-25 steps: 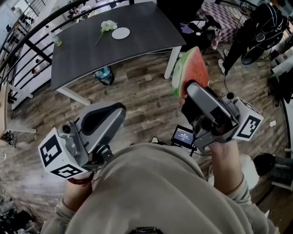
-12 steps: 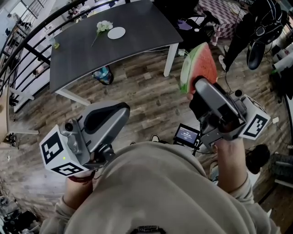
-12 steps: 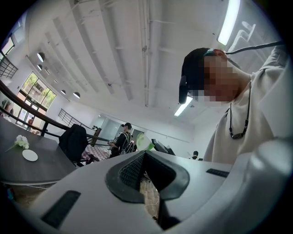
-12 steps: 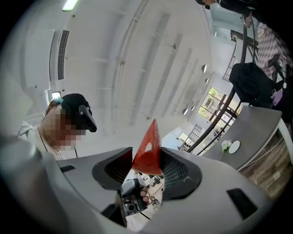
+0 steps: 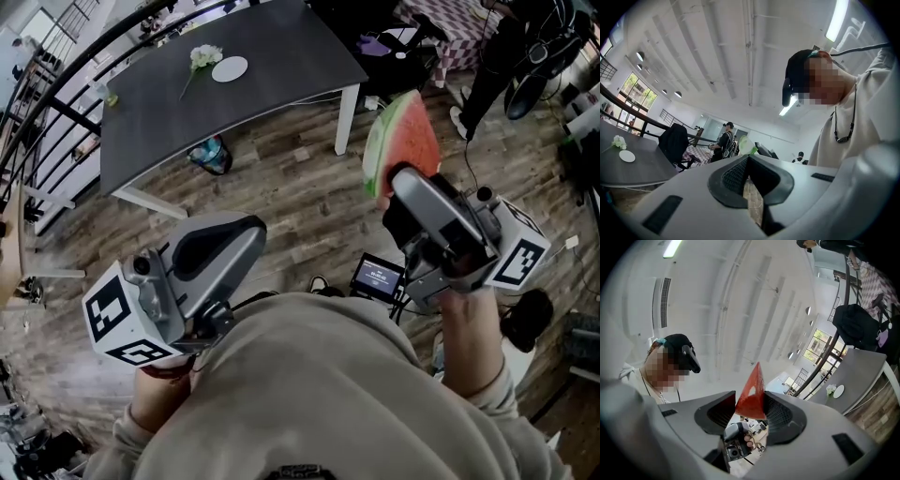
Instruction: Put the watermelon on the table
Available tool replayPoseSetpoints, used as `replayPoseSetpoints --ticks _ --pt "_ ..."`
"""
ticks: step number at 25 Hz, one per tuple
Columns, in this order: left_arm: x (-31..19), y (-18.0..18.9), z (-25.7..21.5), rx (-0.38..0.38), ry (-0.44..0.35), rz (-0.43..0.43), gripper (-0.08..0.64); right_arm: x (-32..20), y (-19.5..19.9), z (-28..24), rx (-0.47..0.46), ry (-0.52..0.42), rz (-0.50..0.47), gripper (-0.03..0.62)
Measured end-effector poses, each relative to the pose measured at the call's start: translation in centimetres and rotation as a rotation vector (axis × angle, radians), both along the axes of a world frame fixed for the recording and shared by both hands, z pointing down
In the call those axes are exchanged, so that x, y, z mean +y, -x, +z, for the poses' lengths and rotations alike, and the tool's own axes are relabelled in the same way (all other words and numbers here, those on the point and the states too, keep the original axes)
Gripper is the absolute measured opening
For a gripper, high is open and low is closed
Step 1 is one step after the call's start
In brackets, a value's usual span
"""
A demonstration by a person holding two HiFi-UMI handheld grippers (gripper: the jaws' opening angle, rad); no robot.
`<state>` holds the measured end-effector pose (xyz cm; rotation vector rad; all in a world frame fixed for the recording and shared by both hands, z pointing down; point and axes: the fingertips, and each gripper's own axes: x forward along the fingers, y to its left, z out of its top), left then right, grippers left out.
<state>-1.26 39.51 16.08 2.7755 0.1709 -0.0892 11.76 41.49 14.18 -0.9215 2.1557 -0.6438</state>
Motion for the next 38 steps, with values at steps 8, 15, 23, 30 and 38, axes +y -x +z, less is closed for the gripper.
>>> replayPoseSetpoints --ticks 8,15,23,30,38 --pt "0.3 -1.5 0.8 -0.042 0.002 0.007 0.006 0.3 -1.0 1.9 -0.013 0.031 0.006 0.202" --pt "0.0 -3.6 0.8 -0.043 -0.005 0.05 0.006 0.2 -2.7 1.9 -0.01 0.03 0.035 0.202" --pt "-2.2 -5.8 0.7 -0.016 -0.009 0.129 0.006 -0.9 -4.4 1.7 -0.008 0.02 0.11 0.202" --pt "-3.6 -8.0 1.5 0.008 0.007 0.224 0.006 -1.1 -5.9 2.1 -0.005 0.032 0.19 0.202" --pt "-7.8 -8.9 1.6 0.018 0.026 0.264 0.006 -4.9 -6.6 1.6 0.002 0.036 0.225 0.202"
